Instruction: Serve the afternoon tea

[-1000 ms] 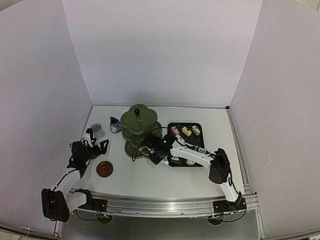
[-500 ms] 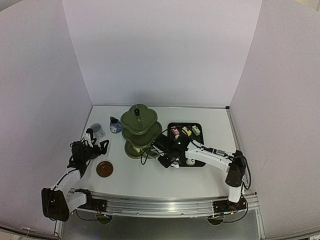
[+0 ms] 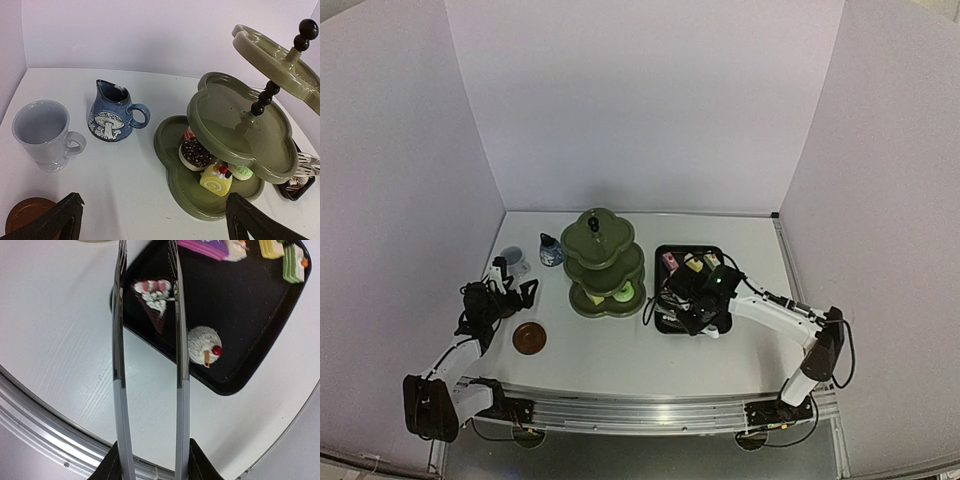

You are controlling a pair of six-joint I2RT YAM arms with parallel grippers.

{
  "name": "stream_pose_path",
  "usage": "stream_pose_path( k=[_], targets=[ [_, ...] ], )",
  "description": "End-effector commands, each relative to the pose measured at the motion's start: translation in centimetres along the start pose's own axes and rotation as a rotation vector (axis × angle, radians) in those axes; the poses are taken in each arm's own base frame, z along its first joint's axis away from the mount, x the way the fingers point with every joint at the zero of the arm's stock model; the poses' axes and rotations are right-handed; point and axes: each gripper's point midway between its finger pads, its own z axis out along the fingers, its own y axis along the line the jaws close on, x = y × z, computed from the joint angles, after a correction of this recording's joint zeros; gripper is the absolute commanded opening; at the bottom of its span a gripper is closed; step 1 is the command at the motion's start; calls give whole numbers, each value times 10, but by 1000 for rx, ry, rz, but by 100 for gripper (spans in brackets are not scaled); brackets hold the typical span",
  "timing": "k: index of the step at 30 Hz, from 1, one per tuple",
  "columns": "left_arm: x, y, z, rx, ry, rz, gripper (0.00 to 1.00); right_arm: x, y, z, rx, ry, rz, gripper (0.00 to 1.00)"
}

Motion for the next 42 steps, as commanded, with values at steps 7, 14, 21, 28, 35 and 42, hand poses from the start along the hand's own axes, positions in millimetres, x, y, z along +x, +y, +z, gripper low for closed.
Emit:
stream_pose_path(
  k=[7, 14, 21, 28, 35, 42],
  targets=[
    [-16, -3, -2, 11, -50, 40, 100, 3, -86, 0, 82, 10, 187, 35],
    [-17, -3, -2, 10, -51, 47, 100, -31, -100, 12, 28, -60, 199, 36],
    [-18, -3, -4, 7, -56, 50, 100, -62, -105, 29, -7, -83, 181, 36],
    [-19, -2, -5, -1, -57, 50, 100, -65, -114, 43, 1, -55, 186, 34],
    [-20, -2, -5, 0, -58, 50, 100, -60, -121, 56, 26, -20, 195, 34],
    [-21, -3, -5, 2, -59, 51, 100, -67, -126, 58, 46, -24, 196, 35]
  ],
)
